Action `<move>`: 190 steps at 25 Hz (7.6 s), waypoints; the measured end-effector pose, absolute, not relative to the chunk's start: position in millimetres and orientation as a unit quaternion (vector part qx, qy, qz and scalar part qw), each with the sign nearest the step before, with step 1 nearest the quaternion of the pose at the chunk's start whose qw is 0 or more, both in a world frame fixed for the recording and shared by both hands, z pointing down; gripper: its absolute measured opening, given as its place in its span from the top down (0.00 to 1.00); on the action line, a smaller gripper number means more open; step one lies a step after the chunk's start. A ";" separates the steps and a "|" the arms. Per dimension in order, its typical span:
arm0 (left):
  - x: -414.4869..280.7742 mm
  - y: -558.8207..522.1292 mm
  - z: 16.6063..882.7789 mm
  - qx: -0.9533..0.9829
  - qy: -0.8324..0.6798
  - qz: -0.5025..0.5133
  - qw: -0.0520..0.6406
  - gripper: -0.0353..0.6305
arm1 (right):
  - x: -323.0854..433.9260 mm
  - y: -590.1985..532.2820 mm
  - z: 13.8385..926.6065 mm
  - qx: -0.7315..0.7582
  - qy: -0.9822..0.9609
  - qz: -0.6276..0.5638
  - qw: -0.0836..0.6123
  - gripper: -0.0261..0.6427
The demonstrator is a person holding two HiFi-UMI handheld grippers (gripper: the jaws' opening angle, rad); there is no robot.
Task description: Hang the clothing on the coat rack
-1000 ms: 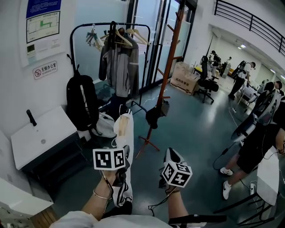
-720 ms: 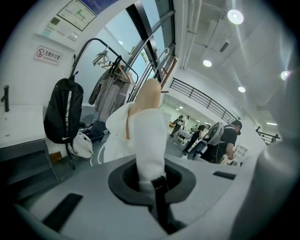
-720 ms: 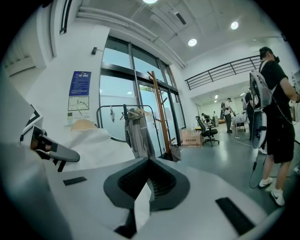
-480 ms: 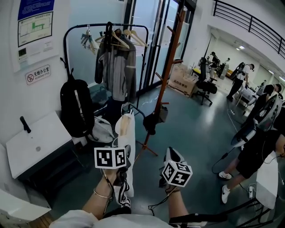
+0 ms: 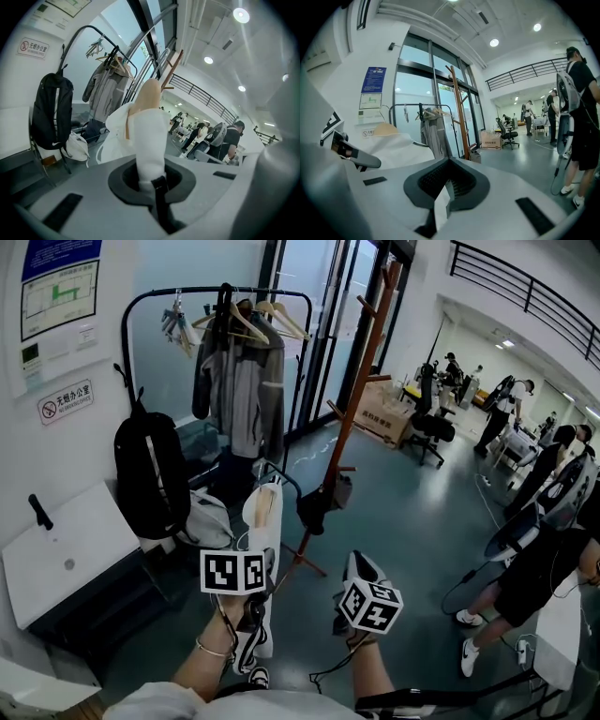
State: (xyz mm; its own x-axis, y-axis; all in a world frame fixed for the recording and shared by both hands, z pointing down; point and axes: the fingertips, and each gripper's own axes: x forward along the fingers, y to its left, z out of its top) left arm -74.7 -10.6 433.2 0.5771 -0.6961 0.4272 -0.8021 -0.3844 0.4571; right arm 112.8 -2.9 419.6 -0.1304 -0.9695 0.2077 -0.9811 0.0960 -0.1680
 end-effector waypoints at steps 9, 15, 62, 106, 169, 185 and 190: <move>-69.6 -57.5 435.5 0.829 -0.447 0.087 0.324 0.93 | 116.0 -53.5 416.8 0.658 -0.741 0.130 0.022 0.93; -72.8 -87.3 436.7 0.830 -0.447 0.088 0.321 0.93 | 110.4 -88.8 414.9 0.655 -0.745 0.126 0.016 0.93; -37.3 -259.8 461.2 0.819 -0.464 0.111 0.320 0.93 | 154.8 -270.9 440.4 0.649 -0.746 0.146 0.020 0.93; 12.7 -440.2 450.2 0.811 -0.473 0.132 0.318 0.93 | 216.2 -463.2 425.0 0.650 -0.746 0.148 0.015 0.93; 93.6 -458.2 448.7 0.874 -0.363 0.196 0.258 0.93 | 274.0 -447.2 448.7 0.714 -0.679 0.169 0.013 0.93; 102.1 -457.0 464.4 0.871 -0.358 0.217 0.256 0.93 | 279.9 -443.2 458.8 0.716 -0.675 0.178 0.017 0.93; 104.2 -456.2 468.0 0.873 -0.353 0.218 0.258 0.93 | 281.7 -442.6 464.5 0.717 -0.672 0.183 0.022 0.93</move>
